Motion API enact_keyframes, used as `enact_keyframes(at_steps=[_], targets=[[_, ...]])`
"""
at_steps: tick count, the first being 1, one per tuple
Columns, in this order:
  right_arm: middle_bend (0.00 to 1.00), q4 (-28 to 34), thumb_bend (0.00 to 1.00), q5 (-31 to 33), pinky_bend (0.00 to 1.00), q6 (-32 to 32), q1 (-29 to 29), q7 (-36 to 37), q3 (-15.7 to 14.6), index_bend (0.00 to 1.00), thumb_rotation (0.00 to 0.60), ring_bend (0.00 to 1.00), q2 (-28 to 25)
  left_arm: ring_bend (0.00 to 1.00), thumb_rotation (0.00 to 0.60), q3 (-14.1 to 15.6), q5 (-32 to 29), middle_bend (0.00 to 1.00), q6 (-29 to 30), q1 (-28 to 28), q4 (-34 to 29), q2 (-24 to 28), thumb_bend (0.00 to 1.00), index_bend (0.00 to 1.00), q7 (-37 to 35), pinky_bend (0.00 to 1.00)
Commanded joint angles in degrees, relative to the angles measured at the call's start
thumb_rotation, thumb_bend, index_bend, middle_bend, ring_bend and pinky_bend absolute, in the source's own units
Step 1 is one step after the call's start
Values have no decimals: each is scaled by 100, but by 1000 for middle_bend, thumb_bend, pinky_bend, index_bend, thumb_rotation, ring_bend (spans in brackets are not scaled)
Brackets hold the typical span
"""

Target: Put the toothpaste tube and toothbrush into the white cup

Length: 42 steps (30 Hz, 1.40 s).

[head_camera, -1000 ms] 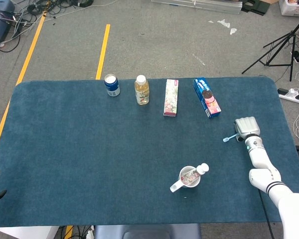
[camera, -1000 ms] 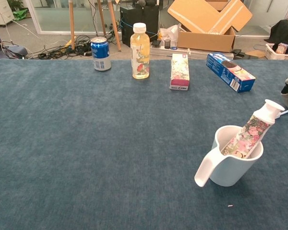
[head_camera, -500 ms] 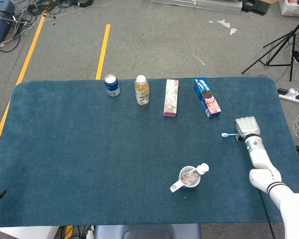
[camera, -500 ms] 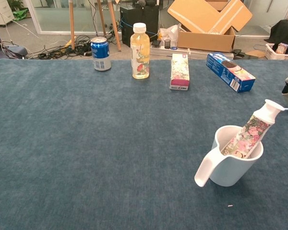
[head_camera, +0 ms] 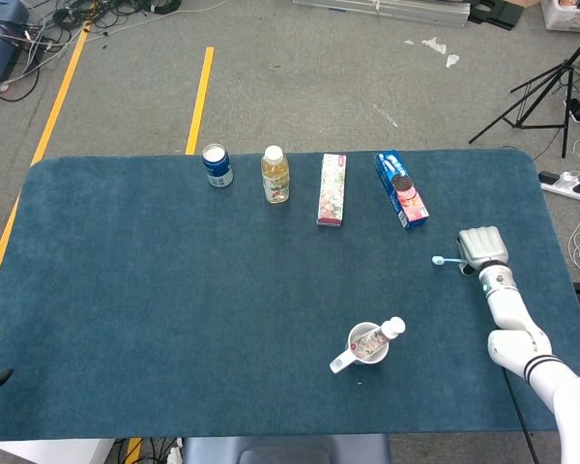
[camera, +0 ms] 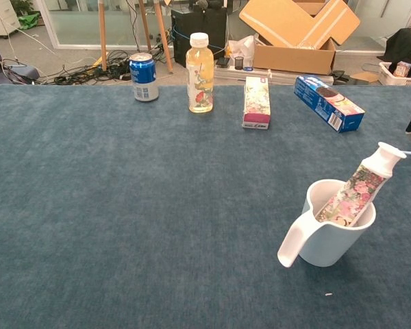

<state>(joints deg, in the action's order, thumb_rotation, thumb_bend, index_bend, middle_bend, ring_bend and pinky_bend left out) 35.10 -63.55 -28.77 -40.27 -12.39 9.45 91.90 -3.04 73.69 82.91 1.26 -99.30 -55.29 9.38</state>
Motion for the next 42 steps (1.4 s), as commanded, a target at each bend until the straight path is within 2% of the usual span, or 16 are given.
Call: enact_keyframes(at_steps=[1, 11, 16, 23, 31, 36, 42], targets=[[784, 46, 241, -5, 796, -26, 16, 19, -1, 641, 600, 774, -30, 158, 600, 1, -3, 136, -6, 2, 3, -1, 0, 385, 2, 182], [784, 421, 247, -34, 796, -256, 118, 103, 12, 642, 600, 774, -284, 158, 600, 13, 18, 135, 0, -1, 3, -5, 0, 385, 12, 182], [784, 839, 251, -24, 796, -491, 198, 38, 27, 644, 600, 774, -543, 158, 600, 11, 4, 135, -17, 10, 1, -10, 0, 385, 35, 182], [784, 1943, 253, -8, 796, -981, 353, 39, 130, 644, 600, 774, -1150, 158, 600, 17, 5, 135, -24, 14, 5, -18, 0, 385, 54, 182], [784, 3537, 253, -194, 795, -1619, 602, 605, 359, 644, 600, 774, -2085, 158, 600, 17, -12, 136, -46, 24, 9, -22, 0, 385, 68, 182], [784, 4569, 253, -491, 796, -1906, 763, 1267, 505, 644, 600, 774, -2738, 158, 600, 18, -25, 136, -57, 28, 7, -25, 0, 385, 81, 182], [784, 5465, 253, -1090, 795, -2102, 911, 2275, 551, 644, 600, 774, -3379, 158, 600, 19, -31, 135, -60, 29, 0, -25, 0, 385, 82, 182]])
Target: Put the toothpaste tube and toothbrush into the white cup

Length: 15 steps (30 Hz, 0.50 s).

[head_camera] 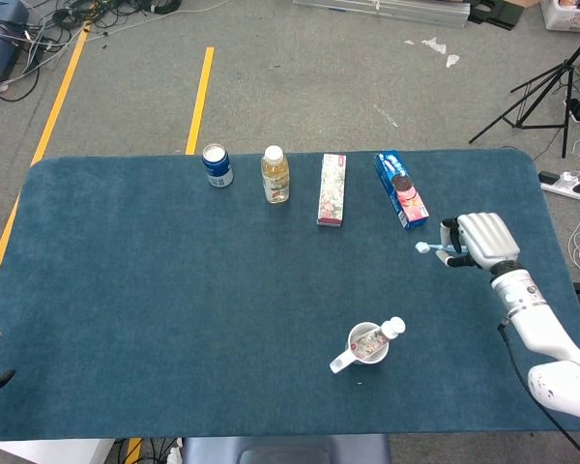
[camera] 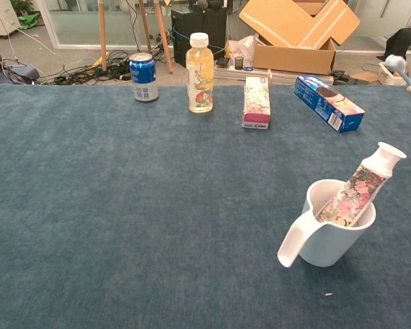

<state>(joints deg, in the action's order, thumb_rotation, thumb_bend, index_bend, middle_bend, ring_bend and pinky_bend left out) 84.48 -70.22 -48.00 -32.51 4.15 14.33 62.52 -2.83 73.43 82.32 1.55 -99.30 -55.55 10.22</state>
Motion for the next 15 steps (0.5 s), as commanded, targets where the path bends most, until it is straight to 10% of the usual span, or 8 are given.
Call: enact_keyframes(at_steps=[1, 15], targets=[[784, 623, 253, -523, 795, -195, 147, 784, 59, 644, 600, 774, -518, 158, 600, -2, -9, 135, -4, 0, 1, 1, 0, 385, -3, 182], [784, 1124, 253, -2575, 795, -553, 13, 3672, -500, 643, 600, 774, -1196, 158, 600, 5, -14, 135, -25, 5, 21, 2, 0, 385, -21, 182]])
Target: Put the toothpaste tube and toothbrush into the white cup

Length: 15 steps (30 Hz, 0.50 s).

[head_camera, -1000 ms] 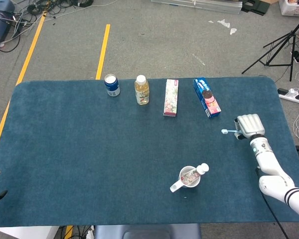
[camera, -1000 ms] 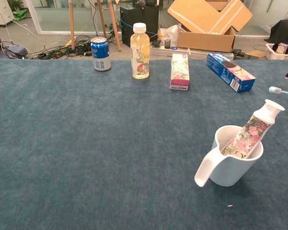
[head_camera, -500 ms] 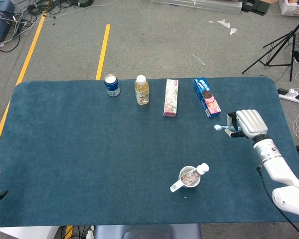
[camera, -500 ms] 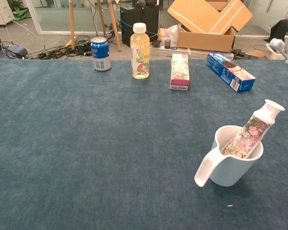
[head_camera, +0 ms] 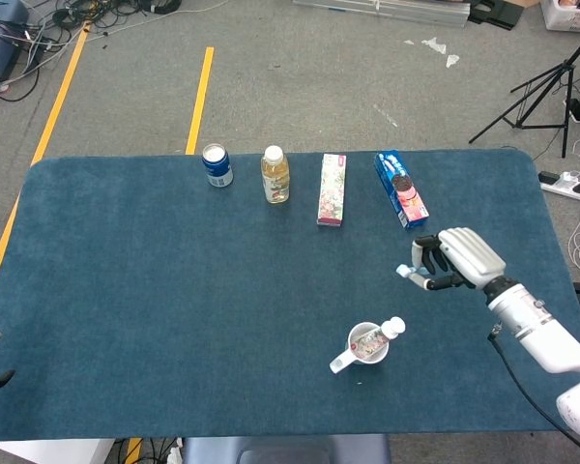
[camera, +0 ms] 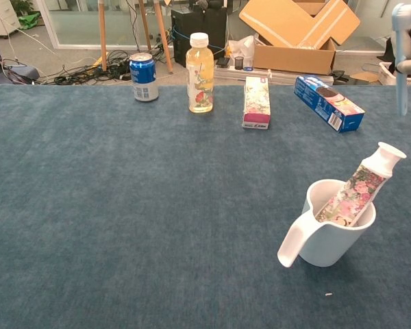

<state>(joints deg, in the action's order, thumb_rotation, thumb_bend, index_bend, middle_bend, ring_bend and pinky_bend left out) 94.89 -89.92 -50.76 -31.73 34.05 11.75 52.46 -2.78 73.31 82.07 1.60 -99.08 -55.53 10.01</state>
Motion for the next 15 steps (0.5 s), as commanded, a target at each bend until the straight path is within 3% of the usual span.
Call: enact_keyframes(at_steps=[1, 15], targets=[[784, 76, 253, -720, 795, -357, -78, 830, -287, 644, 600, 774, -205, 158, 600, 1, -3, 135, -1, 0, -3, 2, 0, 385, 1, 182], [784, -382, 253, -1923, 795, -1623, -321, 2841, -936, 643, 600, 774, -70, 158, 600, -1, 7, 135, 20, -6, -16, 9, 0, 385, -4, 182]])
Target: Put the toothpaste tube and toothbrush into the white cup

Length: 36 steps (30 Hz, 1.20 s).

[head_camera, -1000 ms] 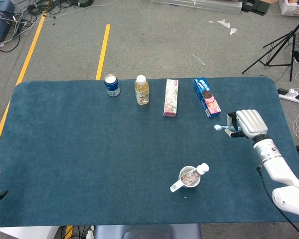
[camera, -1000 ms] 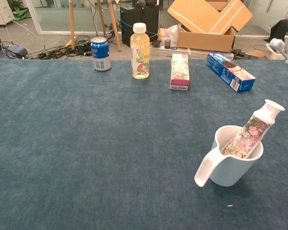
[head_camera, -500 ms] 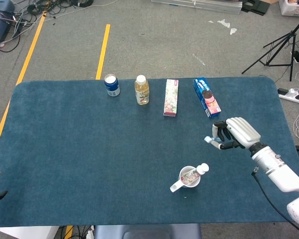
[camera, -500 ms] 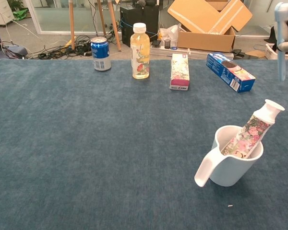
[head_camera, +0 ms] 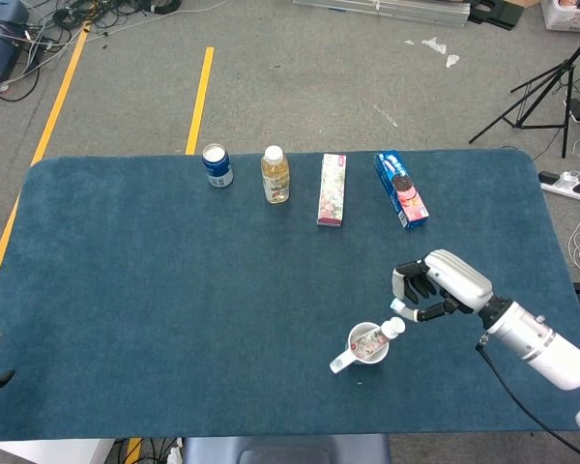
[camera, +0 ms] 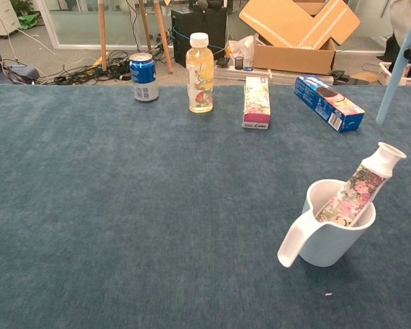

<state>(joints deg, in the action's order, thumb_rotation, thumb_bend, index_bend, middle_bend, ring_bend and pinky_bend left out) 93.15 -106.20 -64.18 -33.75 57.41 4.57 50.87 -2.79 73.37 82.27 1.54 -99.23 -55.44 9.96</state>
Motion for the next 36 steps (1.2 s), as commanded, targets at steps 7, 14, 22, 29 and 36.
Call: enact_keyframes(at_steps=[7, 14, 22, 29, 36], targets=[[784, -638, 253, -555, 795, -595, -345, 1177, -485, 643, 600, 774, 389, 158, 600, 2, 11, 135, 14, -5, -4, 1, 0, 385, 2, 183], [784, -961, 253, -720, 795, -782, -563, 1693, -765, 643, 600, 774, 673, 158, 600, -7, 8, 135, 24, -10, -11, 18, 0, 385, -37, 183], [784, -1369, 252, -807, 795, -842, -733, 2082, -1110, 644, 600, 774, 967, 158, 600, 1, 18, 135, 23, -13, -9, 17, 0, 385, -32, 183], [784, -1780, 252, -756, 795, -905, -813, 2350, -1331, 643, 600, 774, 1295, 158, 600, -5, 2, 136, 7, 0, -16, 12, 0, 385, -10, 183], [784, -2150, 252, -736, 795, -967, -923, 2612, -1519, 643, 600, 774, 1601, 158, 600, -8, 3, 135, 13, -3, -36, 28, 0, 385, -29, 183]])
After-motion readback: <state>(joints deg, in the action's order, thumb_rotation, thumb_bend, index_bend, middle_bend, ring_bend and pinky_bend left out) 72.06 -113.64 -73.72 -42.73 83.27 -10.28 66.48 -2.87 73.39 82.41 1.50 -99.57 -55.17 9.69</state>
